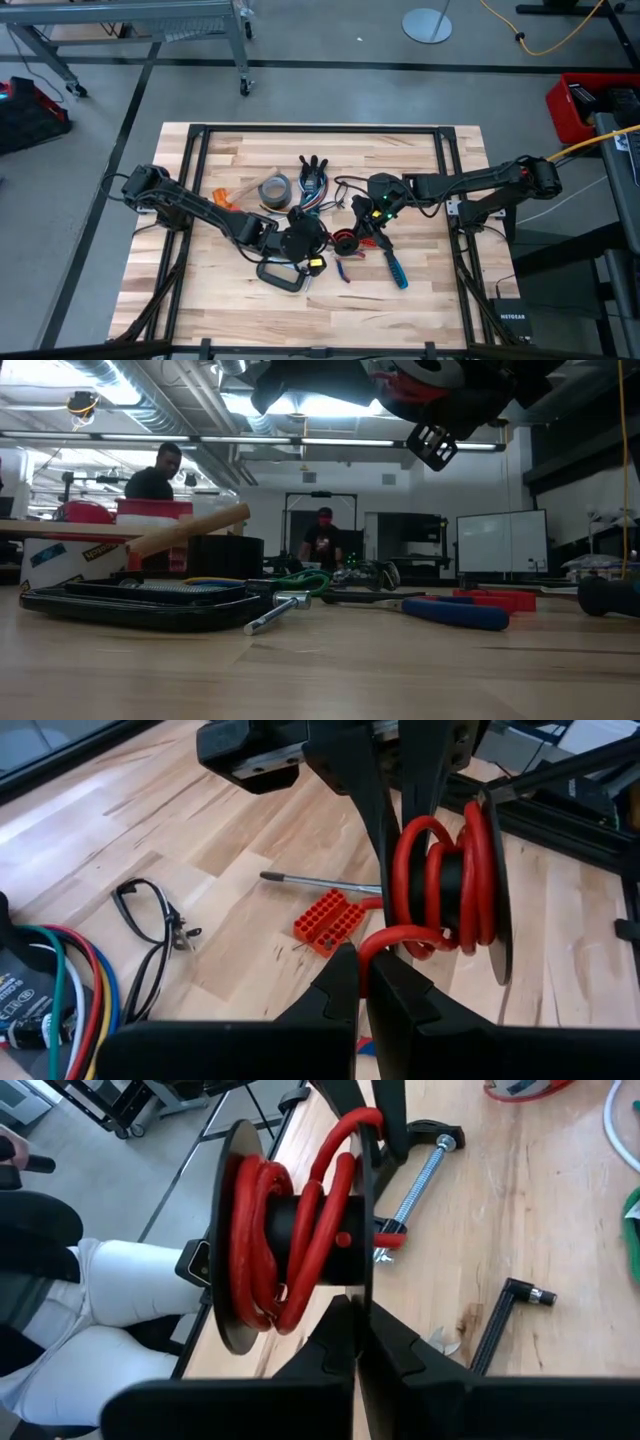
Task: Coil cords
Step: Coil the red wire onto a black spool
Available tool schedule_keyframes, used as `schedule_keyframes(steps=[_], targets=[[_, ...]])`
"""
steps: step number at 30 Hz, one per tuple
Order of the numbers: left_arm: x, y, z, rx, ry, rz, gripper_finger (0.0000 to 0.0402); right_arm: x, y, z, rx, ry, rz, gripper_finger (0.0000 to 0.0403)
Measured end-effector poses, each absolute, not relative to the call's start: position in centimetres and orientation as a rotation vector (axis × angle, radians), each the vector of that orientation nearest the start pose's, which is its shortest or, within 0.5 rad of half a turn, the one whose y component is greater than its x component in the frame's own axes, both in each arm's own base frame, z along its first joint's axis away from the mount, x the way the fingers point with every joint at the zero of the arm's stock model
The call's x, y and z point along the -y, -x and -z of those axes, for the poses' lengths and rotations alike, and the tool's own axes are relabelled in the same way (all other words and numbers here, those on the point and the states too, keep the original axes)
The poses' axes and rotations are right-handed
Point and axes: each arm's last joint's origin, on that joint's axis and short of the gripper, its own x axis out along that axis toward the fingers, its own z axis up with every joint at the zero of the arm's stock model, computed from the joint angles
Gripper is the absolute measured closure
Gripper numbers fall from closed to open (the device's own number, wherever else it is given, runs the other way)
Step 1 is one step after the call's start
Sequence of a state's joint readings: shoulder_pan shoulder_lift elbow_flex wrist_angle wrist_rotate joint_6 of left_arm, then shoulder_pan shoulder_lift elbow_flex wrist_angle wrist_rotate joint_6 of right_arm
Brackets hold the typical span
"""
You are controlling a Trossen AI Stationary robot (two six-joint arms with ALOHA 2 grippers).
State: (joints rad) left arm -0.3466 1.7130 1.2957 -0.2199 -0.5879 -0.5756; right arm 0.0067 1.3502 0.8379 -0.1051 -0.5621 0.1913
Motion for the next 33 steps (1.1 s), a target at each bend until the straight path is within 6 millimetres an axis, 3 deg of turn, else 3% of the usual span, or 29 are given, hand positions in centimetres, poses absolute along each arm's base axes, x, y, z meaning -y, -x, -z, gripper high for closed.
schedule_keyframes(steps=[5,19,33], targets=[[11.01,-36.44,-26.67,-0.465,0.299,-0.395,0.0397,-1.71,-28.03,-23.99,-0.654,-0.353,-0.493,0.0402],[10.83,-36.81,-27.01,-0.443,0.292,-0.350,0.0337,-1.74,-28.08,-24.08,-0.644,-0.351,-0.500,0.0402],[11.01,-36.98,-27.26,-0.436,0.265,-0.290,0.0394,-1.77,-28.17,-24.25,-0.627,-0.358,-0.511,0.0402]])
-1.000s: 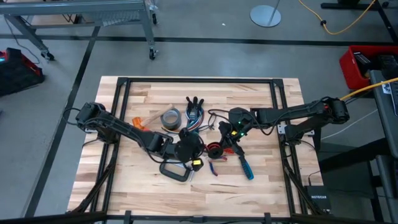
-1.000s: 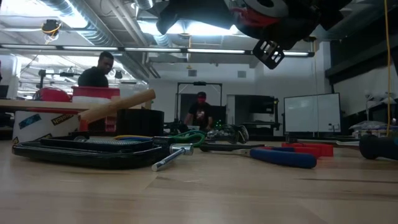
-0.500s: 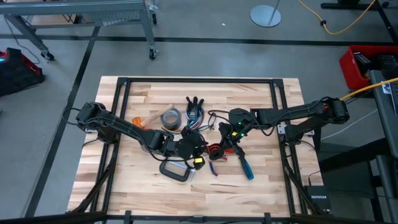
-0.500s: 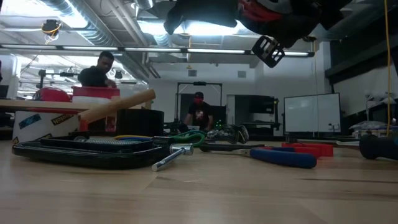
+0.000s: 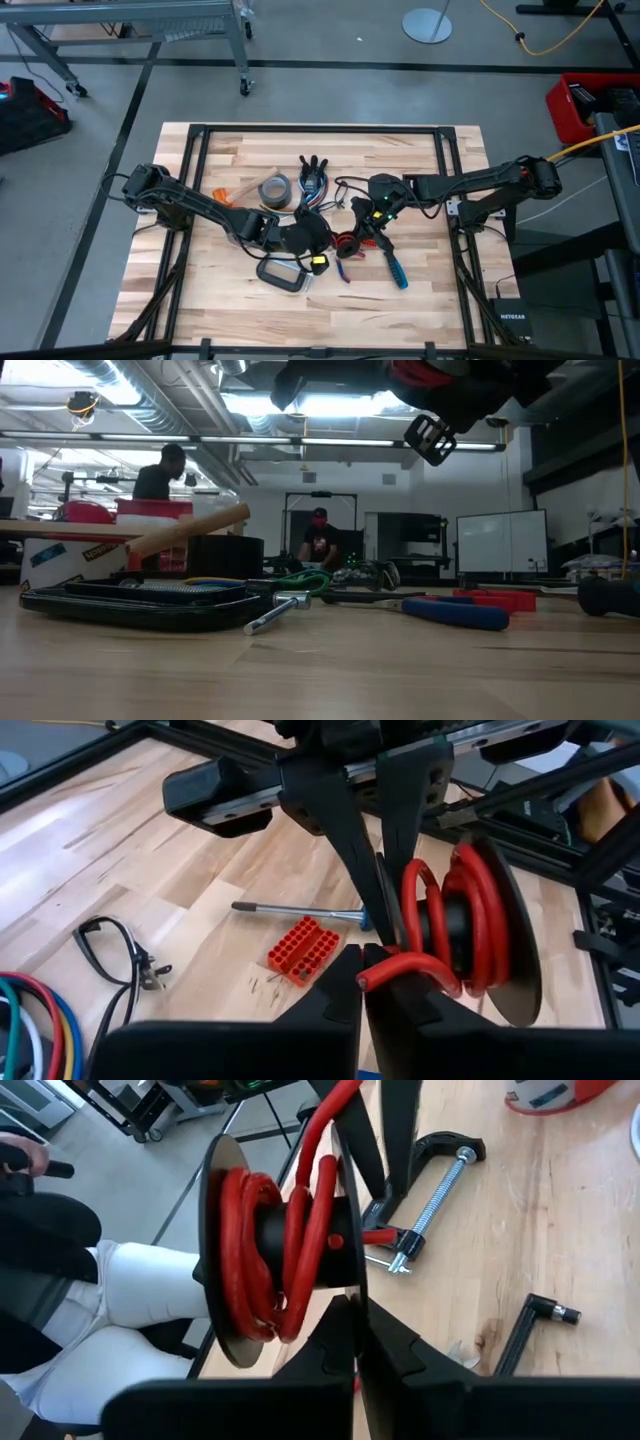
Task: Coil cords
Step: Coil the red wire onto a black spool
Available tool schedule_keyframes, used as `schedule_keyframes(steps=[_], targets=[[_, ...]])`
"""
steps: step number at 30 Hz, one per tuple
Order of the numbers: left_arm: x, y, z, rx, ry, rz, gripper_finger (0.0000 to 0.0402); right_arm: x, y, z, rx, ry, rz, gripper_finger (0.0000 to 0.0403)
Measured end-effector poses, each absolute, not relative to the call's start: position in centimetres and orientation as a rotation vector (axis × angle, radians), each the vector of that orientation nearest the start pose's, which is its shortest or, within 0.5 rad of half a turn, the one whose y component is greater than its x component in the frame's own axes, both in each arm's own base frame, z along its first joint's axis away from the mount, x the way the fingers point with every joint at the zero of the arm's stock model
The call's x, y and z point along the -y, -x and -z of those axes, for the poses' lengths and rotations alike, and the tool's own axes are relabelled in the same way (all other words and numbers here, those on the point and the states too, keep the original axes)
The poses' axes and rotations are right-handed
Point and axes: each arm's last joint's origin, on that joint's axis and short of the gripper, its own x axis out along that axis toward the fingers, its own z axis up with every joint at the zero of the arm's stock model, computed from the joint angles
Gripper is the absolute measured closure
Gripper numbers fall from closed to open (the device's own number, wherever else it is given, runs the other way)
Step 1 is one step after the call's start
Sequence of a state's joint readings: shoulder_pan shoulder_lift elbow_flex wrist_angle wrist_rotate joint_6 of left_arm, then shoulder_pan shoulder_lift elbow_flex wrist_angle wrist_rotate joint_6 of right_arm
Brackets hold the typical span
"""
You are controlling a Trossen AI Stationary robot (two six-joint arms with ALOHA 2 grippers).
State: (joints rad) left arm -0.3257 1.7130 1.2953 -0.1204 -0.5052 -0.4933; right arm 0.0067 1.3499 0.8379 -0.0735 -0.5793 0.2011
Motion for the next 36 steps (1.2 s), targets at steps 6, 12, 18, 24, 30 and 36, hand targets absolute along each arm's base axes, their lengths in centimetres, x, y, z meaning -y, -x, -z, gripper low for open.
schedule_keyframes(steps=[6,12,18,24,30,36], targets=[[11.0,-37.0,-27.3,-0.436,0.267,-0.290,0.0397,-1.8,-28.2,-24.3,-0.627,-0.360,-0.509,0.0402],[11.0,-37.0,-27.2,-0.437,0.269,-0.290,0.0395,-1.8,-28.2,-24.2,-0.633,-0.376,-0.513,0.0402],[10.8,-37.0,-27.2,-0.439,0.273,-0.294,0.0397,-1.8,-28.1,-24.2,-0.647,-0.415,-0.508,0.0402],[10.0,-37.1,-27.0,-0.452,0.313,-0.337,0.0399,-0.7,-28.0,-24.1,-0.668,-0.459,-0.458,0.0402],[8.0,-37.5,-26.6,-0.467,0.360,-0.408,0.0400,1.8,-27.8,-23.8,-0.674,-0.492,-0.376,0.0402],[5.7,-38.5,-25.5,-0.505,0.395,-0.417,0.0401,4.3,-27.3,-23.0,-0.719,-0.511,-0.297,0.0402]])
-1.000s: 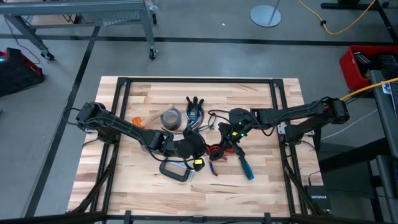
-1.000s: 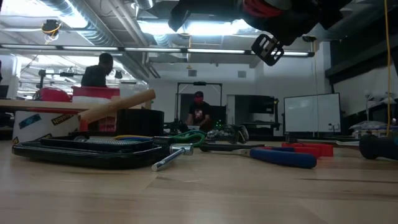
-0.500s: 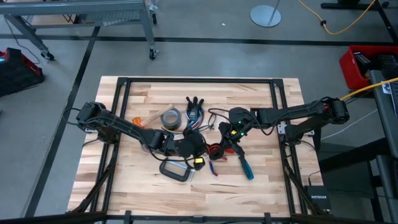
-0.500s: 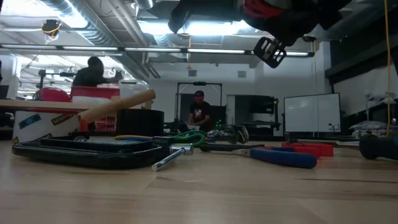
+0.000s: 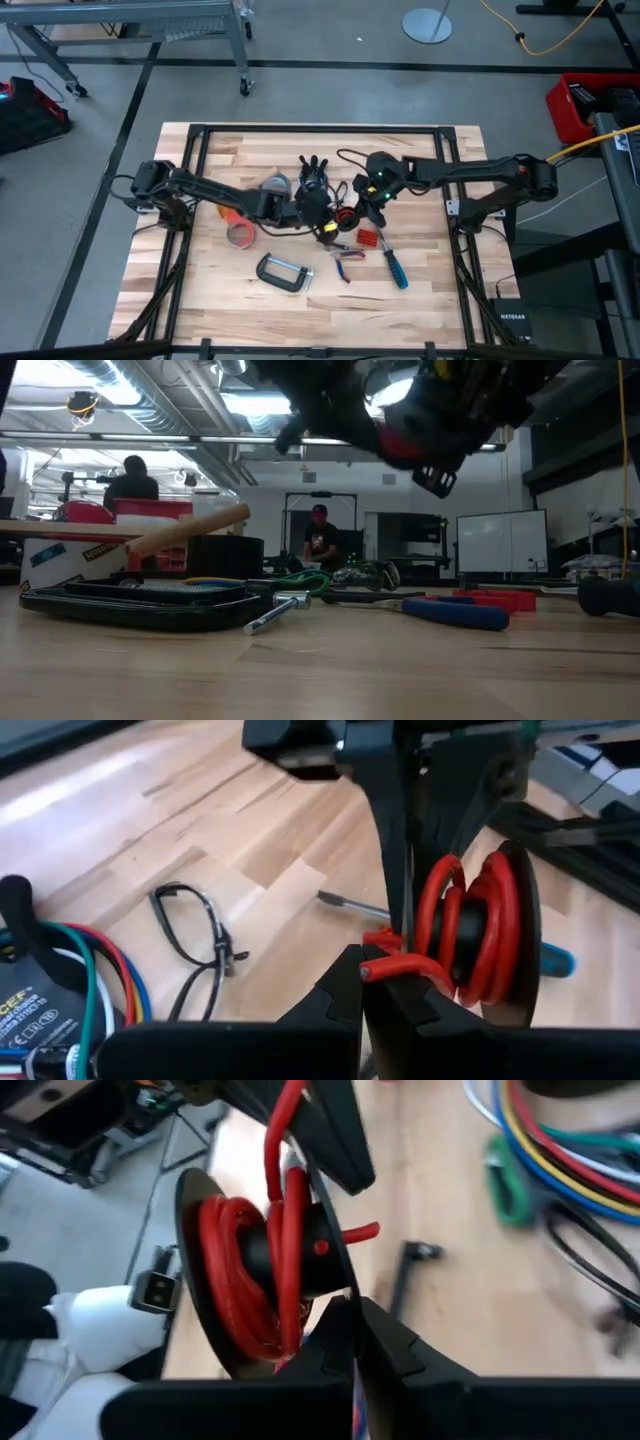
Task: Coil cords
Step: Coil the red wire onto a black spool
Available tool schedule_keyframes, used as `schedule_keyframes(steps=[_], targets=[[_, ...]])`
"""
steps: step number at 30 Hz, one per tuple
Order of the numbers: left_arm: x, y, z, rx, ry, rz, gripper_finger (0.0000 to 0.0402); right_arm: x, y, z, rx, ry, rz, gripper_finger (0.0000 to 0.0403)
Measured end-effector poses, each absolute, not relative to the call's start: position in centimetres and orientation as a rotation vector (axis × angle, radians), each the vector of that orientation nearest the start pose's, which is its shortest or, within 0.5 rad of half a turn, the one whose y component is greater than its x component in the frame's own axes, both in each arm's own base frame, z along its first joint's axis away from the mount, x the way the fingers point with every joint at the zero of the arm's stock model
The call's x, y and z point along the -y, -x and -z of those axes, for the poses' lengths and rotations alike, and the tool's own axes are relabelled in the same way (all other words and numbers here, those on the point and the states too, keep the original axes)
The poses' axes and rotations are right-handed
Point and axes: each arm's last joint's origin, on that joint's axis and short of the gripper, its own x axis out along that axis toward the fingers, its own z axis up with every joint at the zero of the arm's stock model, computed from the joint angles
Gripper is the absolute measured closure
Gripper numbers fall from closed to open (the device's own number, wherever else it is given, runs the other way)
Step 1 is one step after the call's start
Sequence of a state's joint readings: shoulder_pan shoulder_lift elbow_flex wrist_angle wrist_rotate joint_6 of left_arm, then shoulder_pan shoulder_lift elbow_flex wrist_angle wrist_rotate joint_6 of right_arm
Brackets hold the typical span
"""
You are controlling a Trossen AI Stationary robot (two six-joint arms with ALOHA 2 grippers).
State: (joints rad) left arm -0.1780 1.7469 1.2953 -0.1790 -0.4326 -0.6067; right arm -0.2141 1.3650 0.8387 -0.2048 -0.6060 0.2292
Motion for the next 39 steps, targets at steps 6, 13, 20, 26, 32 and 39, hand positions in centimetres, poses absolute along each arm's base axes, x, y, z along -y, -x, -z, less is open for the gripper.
schedule_keyframes(steps=[6,13,20,26,32,39], targets=[[2.8,-39.7,-23.3,-0.553,0.464,-0.465,0.0401,6.1,-27.2,-21.4,-0.784,-0.545,-0.229,0.0402],[0.0,-41.1,-20.7,-0.587,0.517,-0.469,0.0401,8.6,-26.6,-18.7,-0.847,-0.602,-0.149,0.0402],[-2.6,-42.5,-18.7,-0.556,0.582,-0.431,0.0401,10.9,-24.5,-15.8,-0.867,-0.742,-0.135,0.0402],[-4.2,-43.6,-16.7,-0.510,0.617,-0.419,0.0401,12.7,-22.3,-14.3,-0.869,-0.838,-0.063,0.0402],[-5.2,-43.9,-15.6,-0.504,0.681,-0.412,0.0401,14.2,-20.0,-13.0,-0.875,-0.903,0.064,0.0402],[-5.2,-44.0,-15.8,-0.489,0.659,-0.413,0.0401,15.2,-17.8,-11.6,-0.876,-1.010,0.149,0.0402]])
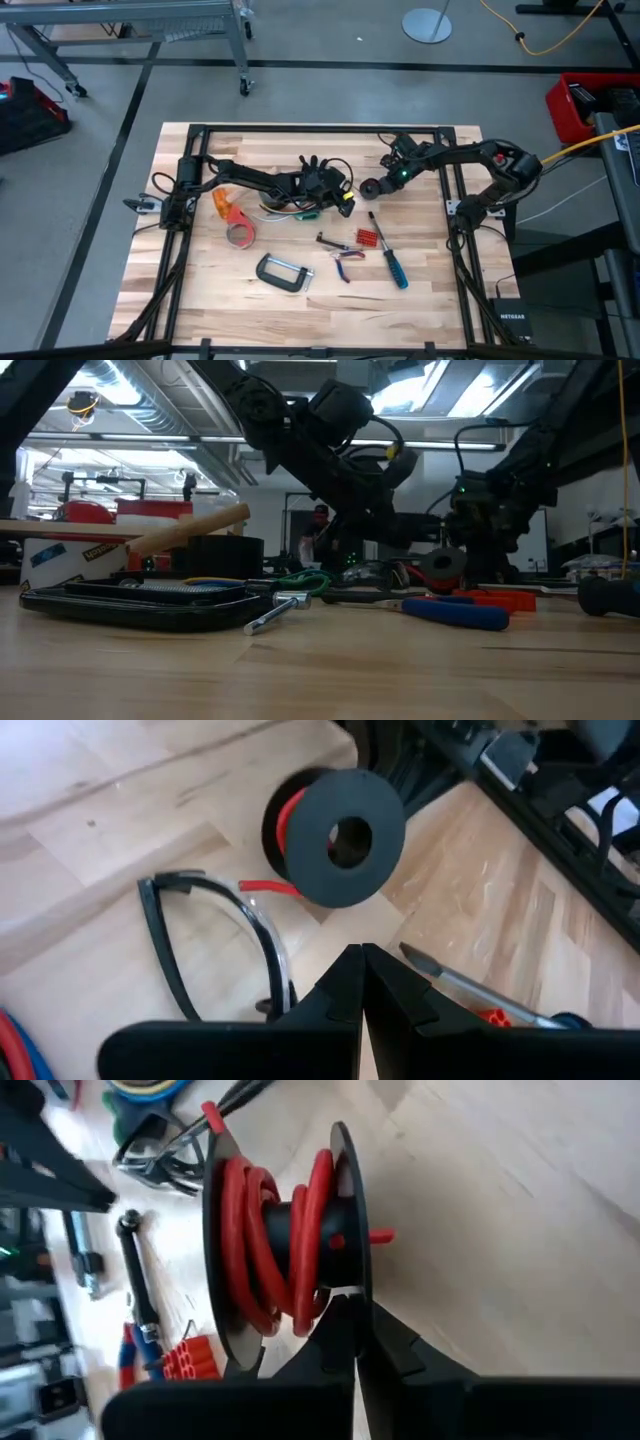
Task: Coil cords
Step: Coil the red wire onto a black spool
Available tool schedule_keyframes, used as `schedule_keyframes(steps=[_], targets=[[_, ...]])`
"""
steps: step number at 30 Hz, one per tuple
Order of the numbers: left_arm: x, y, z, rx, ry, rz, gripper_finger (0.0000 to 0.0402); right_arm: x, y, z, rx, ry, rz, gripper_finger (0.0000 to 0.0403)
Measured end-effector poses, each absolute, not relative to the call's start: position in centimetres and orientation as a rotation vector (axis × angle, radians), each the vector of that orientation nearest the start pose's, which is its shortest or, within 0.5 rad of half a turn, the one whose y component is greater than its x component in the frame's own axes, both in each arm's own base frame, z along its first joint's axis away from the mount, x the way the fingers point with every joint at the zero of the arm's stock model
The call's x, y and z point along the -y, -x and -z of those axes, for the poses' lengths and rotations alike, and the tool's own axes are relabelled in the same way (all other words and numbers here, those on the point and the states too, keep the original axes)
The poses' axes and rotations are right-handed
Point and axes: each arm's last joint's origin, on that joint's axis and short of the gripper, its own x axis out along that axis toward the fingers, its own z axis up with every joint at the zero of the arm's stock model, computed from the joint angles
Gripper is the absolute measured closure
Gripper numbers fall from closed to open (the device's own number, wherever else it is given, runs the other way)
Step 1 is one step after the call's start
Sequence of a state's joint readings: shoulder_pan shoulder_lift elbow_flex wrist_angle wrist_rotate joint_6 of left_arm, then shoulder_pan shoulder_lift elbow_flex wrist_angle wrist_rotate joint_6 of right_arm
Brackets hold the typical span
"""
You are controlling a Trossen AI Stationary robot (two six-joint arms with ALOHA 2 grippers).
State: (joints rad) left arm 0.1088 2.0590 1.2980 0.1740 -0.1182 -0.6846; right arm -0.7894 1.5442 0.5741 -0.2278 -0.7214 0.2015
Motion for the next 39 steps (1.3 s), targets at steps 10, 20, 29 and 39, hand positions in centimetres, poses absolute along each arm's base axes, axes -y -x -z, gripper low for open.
schedule_keyframes(steps=[10,20,29,39], targets=[[-4.9,-44.0,-15.7,-0.502,0.651,-0.409,0.0400,15.6,-17.6,-9.4,-0.887,-1.131,0.116,0.0402],[-5.0,-43.9,-15.7,-0.505,0.651,-0.413,0.0400,16.1,-18.0,-9.5,-0.902,-1.083,0.182,0.0361],[-5.0,-43.9,-15.6,-0.512,0.626,-0.410,0.0400,16.2,-17.9,-9.5,-0.911,-1.059,0.211,0.0310],[-5.0,-43.4,-15.0,-0.592,0.619,-0.436,0.0400,16.2,-17.9,-9.5,-0.910,-1.070,0.202,0.0274]])
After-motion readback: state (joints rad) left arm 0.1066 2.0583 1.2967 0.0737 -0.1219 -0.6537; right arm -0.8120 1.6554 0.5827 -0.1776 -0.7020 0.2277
